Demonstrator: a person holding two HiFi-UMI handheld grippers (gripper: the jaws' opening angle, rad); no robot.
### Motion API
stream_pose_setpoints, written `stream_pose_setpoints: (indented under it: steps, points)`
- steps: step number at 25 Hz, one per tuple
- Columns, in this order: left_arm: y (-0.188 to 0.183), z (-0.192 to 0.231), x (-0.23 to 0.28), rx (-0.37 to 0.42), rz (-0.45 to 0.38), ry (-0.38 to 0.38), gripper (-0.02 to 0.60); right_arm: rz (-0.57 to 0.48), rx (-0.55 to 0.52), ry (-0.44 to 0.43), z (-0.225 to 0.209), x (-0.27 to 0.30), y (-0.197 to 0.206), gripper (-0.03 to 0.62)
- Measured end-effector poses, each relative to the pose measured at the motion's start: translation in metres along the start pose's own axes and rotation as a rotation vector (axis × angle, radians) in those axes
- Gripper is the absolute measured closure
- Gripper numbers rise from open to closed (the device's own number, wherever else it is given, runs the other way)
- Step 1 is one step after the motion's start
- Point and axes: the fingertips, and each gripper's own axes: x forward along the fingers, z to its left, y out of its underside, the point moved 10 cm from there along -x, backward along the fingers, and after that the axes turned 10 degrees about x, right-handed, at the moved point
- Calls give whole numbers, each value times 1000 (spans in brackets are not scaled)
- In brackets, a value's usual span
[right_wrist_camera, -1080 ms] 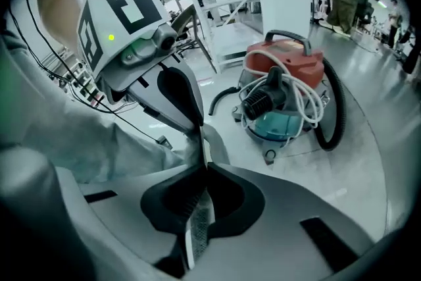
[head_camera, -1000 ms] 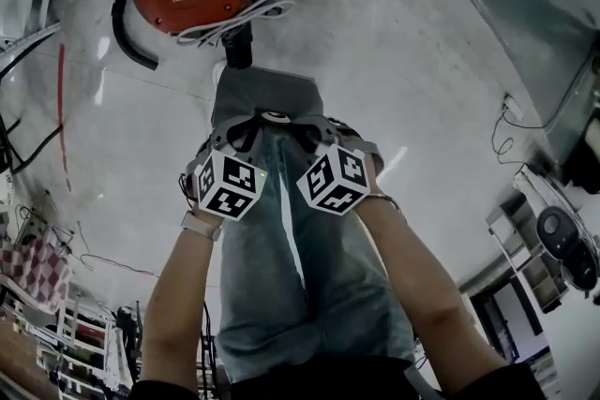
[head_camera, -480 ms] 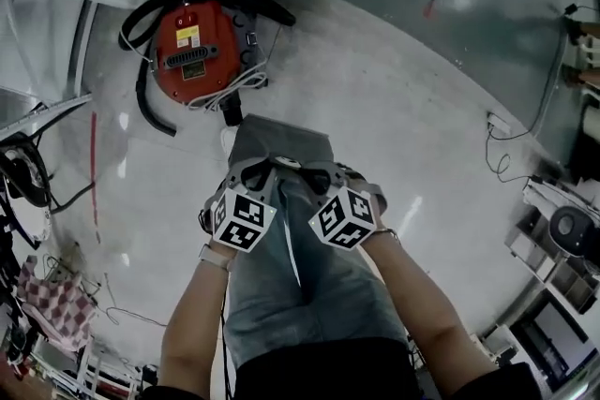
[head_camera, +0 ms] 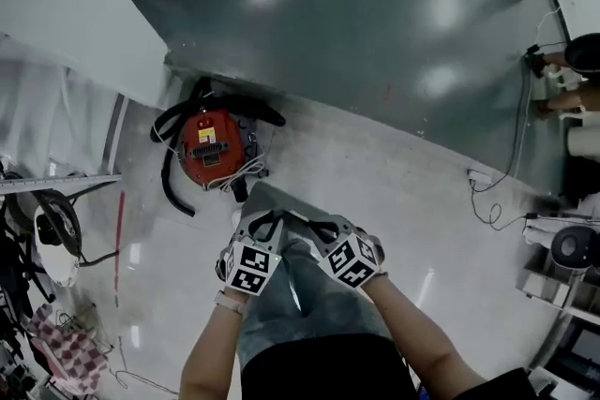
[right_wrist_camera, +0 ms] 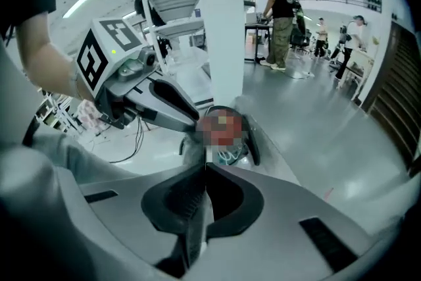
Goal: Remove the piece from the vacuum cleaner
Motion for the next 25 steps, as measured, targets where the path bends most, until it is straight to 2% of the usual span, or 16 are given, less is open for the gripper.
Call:
stream_pose_setpoints:
  steps: [5,14,20,25]
  points:
    - [-59,-1,-56,17,-106,-46,508,-75,44,38,10,-63,-27,562]
    - [-136,7,-134,15,-246,-144,508,-240,155,108,10,-161,-64,562]
    - [-173,27,-179,43,-307,-170,508,-349,206,136,6,-210,-100,562]
    - [-190,47,-209,62,-351,-191,508,-448,239,161,6,-239,-127,562]
